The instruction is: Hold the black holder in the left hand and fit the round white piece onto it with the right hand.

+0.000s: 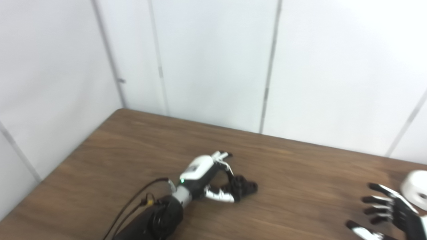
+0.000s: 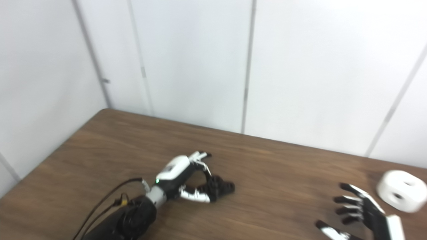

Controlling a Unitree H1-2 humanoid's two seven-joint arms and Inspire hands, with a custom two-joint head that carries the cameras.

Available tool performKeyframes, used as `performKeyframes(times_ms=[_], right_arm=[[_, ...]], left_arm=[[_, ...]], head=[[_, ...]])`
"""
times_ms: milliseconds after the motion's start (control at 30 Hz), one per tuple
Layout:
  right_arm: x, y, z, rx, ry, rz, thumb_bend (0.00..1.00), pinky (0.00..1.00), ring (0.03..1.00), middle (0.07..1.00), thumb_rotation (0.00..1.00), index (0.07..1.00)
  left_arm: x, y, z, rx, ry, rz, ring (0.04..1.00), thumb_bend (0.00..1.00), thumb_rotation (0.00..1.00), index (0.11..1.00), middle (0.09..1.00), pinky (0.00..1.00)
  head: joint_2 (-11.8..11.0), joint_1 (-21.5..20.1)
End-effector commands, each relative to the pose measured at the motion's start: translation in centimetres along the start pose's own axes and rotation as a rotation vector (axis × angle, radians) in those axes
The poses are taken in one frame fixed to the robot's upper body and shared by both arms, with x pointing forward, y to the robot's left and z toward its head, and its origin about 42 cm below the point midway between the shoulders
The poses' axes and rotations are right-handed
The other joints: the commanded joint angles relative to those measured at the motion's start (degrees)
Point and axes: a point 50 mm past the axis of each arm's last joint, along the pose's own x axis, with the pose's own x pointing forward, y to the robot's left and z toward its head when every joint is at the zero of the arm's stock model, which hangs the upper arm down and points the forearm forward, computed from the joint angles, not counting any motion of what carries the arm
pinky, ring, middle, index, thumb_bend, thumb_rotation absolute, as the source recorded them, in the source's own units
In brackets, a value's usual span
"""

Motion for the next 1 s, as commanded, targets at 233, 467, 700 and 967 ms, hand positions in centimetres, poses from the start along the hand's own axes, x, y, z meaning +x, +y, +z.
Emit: performKeyframes(times_ms=[233, 467, 700, 967], right_arm=[[1.2, 0.9, 1.4, 0.022, -0.123, -0.033, 0.58, 0.43, 0.548, 0.626, 0.00, 0.745], [1.5, 2.0, 2.3, 0.026, -0.136, -0.036, 0.55, 0.44, 0.553, 0.631, 0.00, 0.750], [1.6, 1.9, 3.4, 0.005, -0.155, -0.048, 0.56, 0.44, 0.555, 0.632, 0.00, 0.750], [4.8, -2.9, 7.8, -0.668, -0.150, 0.057, 0.71, 0.56, 0.719, 0.784, 0.24, 0.807]], left_arm=[[-0.8, -3.3, 3.8, 0.035, -0.237, -0.227, 1.000, 0.52, 0.07, 0.489, 0.974, 0.92], [-1.1, -5.0, 3.6, 0.083, -0.289, -0.321, 1.000, 0.52, 0.06, 0.488, 0.958, 0.92], [-1.4, -5.3, 2.7, 0.113, -0.310, -0.359, 0.994, 0.52, 0.06, 0.487, 0.944, 0.86], [-2.0, -4.2, 0.9, 0.148, -0.291, -0.364, 0.947, 0.52, 0.06, 0.488, 0.916, 0.82]], head=[[3.4, -10.0], [4.4, -16.3], [3.6, -24.7], [-2.3, -42.4]])
